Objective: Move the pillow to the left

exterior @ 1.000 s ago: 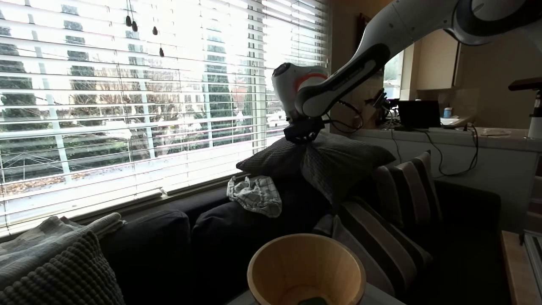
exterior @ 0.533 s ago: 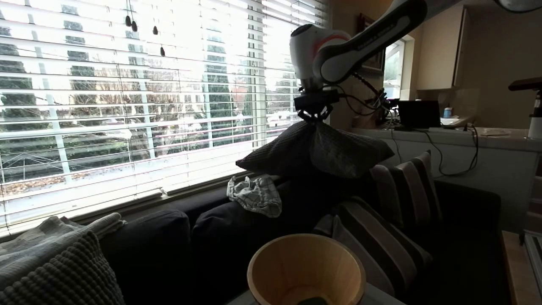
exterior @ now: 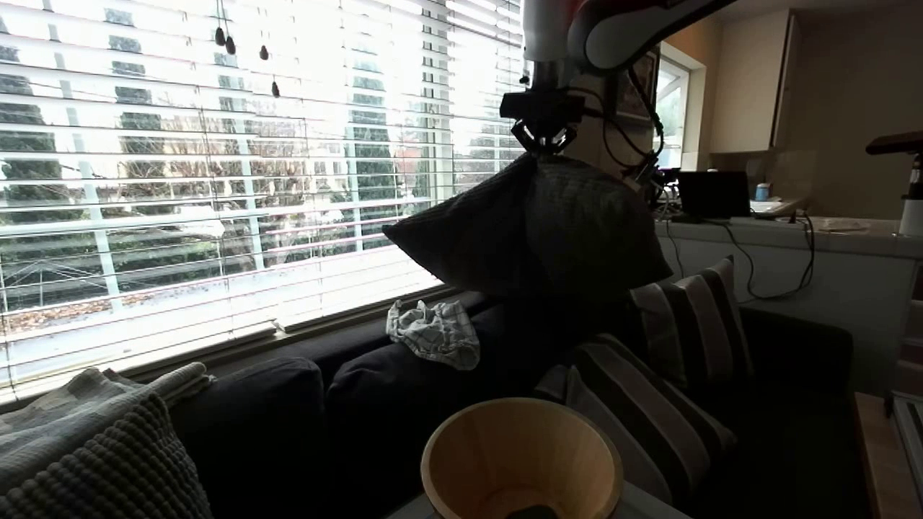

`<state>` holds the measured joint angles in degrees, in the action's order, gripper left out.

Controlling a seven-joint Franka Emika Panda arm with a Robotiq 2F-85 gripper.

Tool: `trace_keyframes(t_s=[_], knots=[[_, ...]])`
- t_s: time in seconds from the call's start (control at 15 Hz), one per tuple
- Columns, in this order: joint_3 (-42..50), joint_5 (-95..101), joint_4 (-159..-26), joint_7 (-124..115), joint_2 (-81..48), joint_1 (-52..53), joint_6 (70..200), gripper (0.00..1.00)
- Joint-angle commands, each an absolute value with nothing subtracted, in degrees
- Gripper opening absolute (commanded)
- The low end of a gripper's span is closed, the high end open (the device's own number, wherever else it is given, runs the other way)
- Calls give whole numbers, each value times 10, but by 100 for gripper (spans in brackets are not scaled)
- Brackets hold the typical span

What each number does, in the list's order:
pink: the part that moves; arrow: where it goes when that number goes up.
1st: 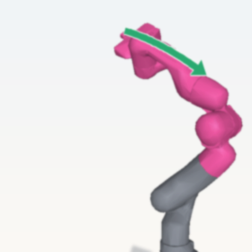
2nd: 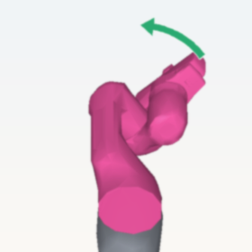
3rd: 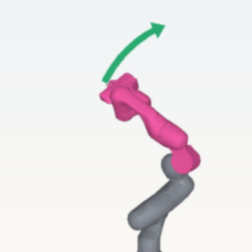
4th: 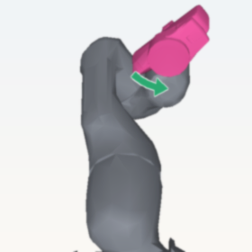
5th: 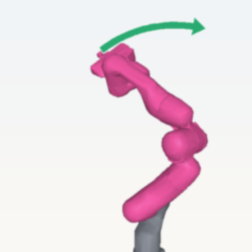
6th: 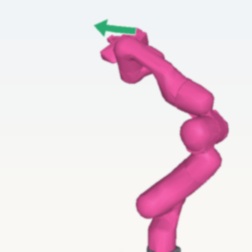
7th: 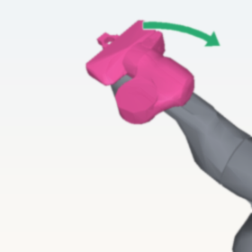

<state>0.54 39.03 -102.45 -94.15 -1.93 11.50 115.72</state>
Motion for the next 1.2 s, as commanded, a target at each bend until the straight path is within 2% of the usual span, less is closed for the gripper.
trace_keyframes(t_s=[0.0,0.67,1.0,1.07,1.13], knots=[[-33,417,-1040,-1055,31,107,1150,1],[-91,481,-1022,-1325,75,96,1061,1],[-112,537,-1017,-1418,88,92,972,1],[-103,497,-1020,-1385,71,94,1005,6],[-106,504,-1020,-1394,73,94,989,6]])
